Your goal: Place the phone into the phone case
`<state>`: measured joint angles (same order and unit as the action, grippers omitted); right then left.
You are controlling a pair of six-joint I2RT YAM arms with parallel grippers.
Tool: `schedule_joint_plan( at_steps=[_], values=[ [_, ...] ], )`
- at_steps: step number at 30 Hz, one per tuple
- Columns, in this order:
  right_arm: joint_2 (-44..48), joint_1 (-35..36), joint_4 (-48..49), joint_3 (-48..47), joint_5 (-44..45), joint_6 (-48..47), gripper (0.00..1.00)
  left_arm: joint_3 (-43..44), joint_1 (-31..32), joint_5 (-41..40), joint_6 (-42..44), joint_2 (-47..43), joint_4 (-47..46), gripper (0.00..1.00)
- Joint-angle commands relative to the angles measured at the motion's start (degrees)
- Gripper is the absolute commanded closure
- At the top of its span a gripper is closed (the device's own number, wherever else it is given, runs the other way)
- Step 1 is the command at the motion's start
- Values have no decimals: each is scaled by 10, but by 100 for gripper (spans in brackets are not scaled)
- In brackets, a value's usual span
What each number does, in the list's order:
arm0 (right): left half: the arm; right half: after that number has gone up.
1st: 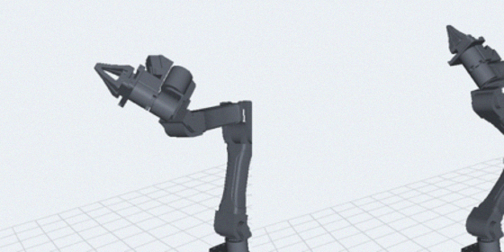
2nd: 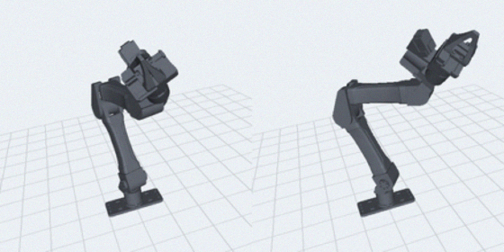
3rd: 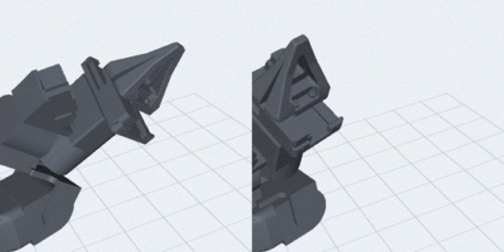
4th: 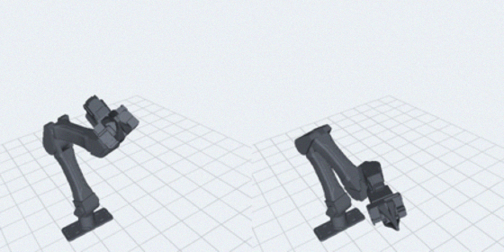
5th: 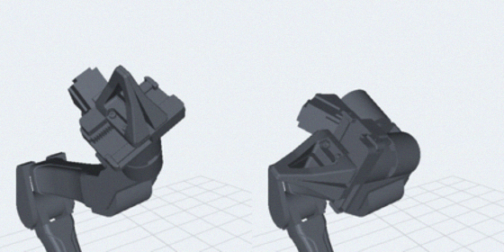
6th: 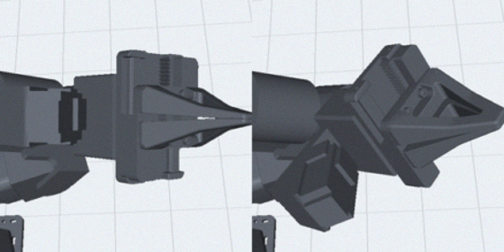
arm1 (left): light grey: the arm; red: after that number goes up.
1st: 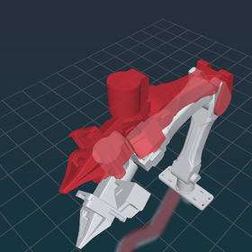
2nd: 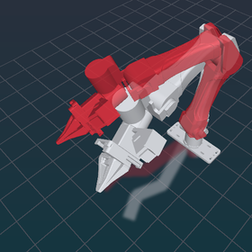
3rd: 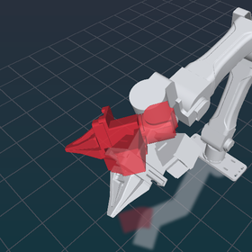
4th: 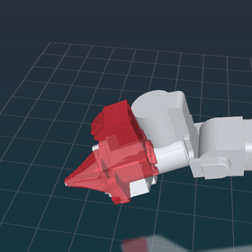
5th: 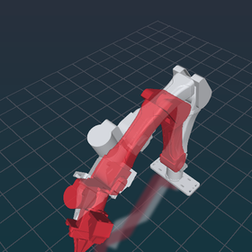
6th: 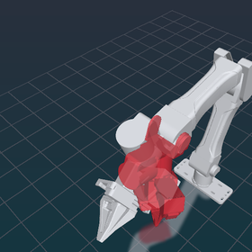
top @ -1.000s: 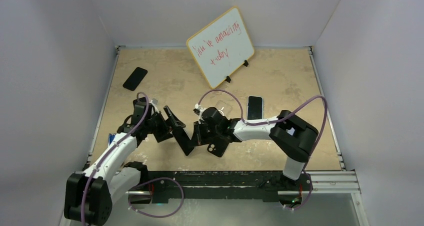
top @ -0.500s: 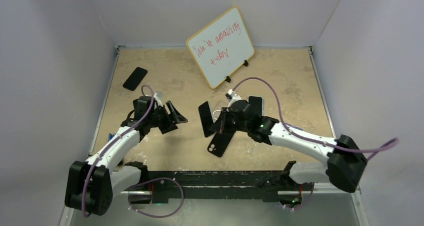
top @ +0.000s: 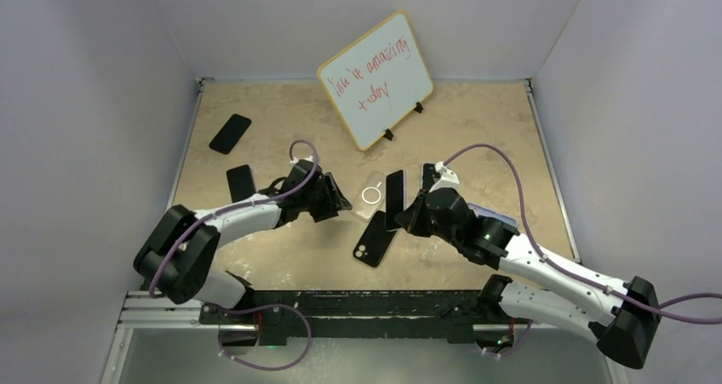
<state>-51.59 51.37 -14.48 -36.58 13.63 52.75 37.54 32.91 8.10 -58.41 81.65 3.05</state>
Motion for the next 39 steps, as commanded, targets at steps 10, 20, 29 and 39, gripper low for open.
schedule_joint_plan(
  at_steps=[10,20,29,39],
  values=[
    [64,1,-18,9,58,-3,100,98,48,-75,-44,141,-32,60],
    [75,1,6,22,61,5,100,126,51,-110,-21,182,55,78],
    [74,1,3,20,59,4,100,137,16,-123,20,172,71,92],
    [66,1,0,12,56,-2,100,141,-64,-111,151,98,108,100]
  ],
)
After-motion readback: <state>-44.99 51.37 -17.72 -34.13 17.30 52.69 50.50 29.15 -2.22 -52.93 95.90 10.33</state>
